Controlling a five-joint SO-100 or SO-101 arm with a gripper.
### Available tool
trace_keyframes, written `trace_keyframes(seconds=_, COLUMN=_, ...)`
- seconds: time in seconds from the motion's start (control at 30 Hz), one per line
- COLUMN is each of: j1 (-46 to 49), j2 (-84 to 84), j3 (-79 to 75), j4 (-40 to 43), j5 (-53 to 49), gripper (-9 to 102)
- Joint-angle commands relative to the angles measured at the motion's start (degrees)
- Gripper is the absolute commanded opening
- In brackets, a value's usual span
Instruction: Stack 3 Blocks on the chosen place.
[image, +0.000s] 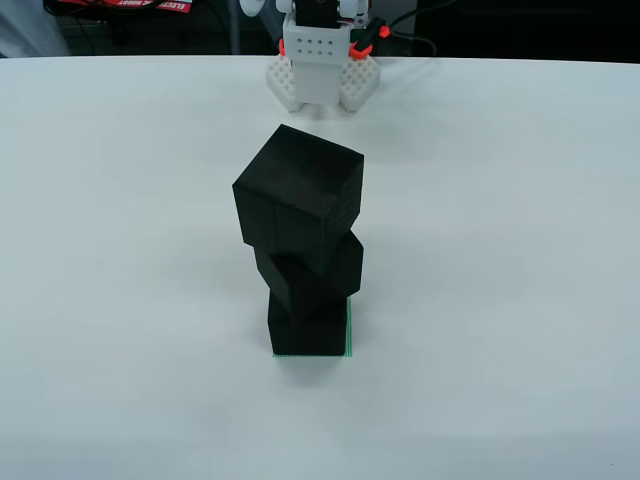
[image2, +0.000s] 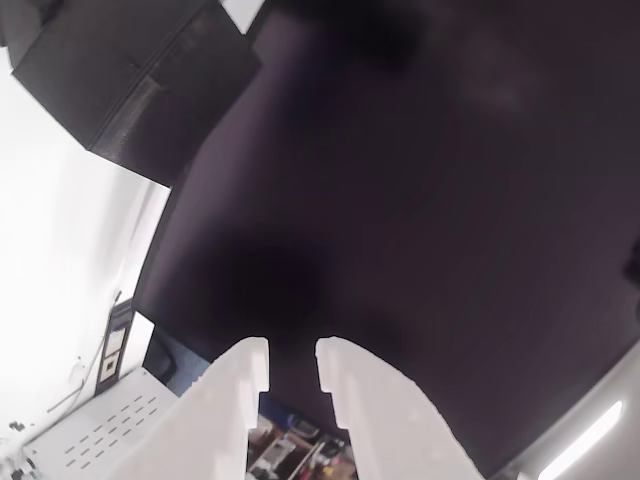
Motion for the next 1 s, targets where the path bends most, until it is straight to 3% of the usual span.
trace_keyframes(seconds=0.0, j1=1.85, j2=10.28, j3=10.02, j4=-8.35, j5=12.22, gripper=0)
trace_keyframes(seconds=0.17, j1=1.58, j2=22.59, j3=29.27, j4=-16.79, j5=16.44, gripper=0)
trace_keyframes(seconds=0.5, j1=-0.26, j2=33.49, j3=45.26, j4=-17.14, j5=26.89, gripper=0)
trace_keyframes(seconds=0.97, j1=-0.7, j2=42.54, j3=61.87, j4=-19.95, j5=27.95, gripper=0)
